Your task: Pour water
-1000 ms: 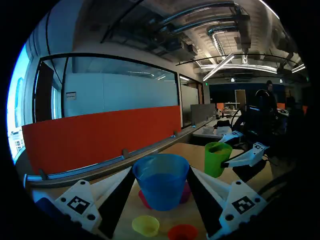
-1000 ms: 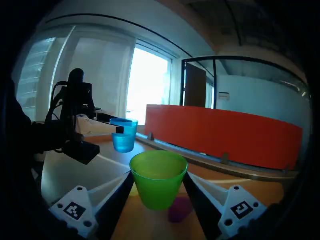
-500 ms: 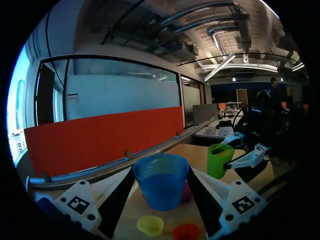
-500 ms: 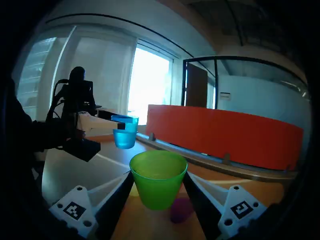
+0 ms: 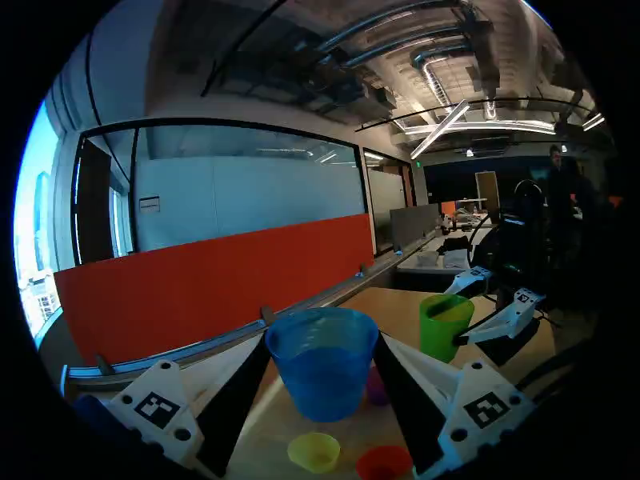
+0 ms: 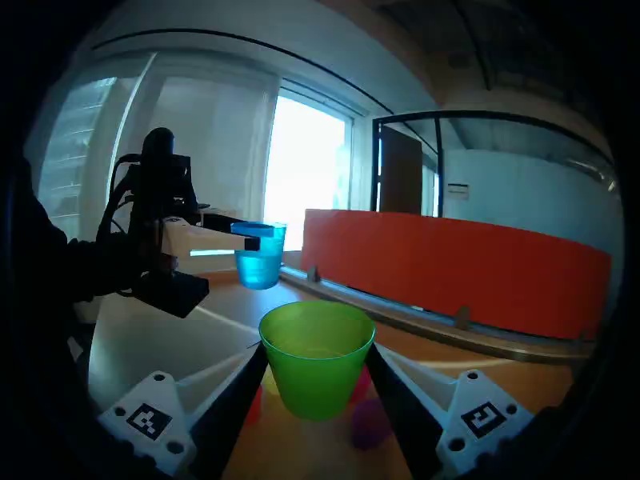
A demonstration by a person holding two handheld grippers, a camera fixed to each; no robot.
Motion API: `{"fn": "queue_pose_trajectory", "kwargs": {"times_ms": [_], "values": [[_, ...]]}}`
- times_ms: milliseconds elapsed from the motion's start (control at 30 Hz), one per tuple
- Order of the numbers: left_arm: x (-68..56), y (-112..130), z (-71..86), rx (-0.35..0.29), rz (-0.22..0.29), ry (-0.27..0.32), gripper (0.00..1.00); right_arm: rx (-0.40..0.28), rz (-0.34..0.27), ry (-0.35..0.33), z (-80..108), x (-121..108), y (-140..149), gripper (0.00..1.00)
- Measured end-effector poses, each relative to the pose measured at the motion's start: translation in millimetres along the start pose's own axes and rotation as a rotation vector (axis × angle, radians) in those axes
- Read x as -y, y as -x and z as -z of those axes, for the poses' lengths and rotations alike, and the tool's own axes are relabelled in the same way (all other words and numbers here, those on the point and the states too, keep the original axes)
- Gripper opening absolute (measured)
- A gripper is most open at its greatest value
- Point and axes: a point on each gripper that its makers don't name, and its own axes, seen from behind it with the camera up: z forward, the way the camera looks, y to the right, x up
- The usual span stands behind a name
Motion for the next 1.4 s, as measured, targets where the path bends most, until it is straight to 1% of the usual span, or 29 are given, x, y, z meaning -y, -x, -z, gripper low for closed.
{"fn": "queue_pose_trajectory", "kwargs": {"times_ms": [300, 800, 1200, 1400], "values": [[2.7, -9, 3.3, -0.006, -0.044, -0.007, 0.87, -0.001, -0.003, -0.027, -6.7, 9, 3, 0.9], [7.0, -19, 5.4, -0.009, -0.11, -0.03, 0.87, 0.015, -0.016, -0.085, -20.5, 29, 14, 0.9], [4.8, -24, 7.9, -0.012, -0.163, -0.036, 0.87, 0.022, -0.019, -0.129, -30.2, 45, 16, 0.9], [3.1, -31, 10.8, -0.021, -0.206, -0.042, 0.87, 0.025, -0.021, -0.155, -35.9, 54, 20, 0.9]]}}
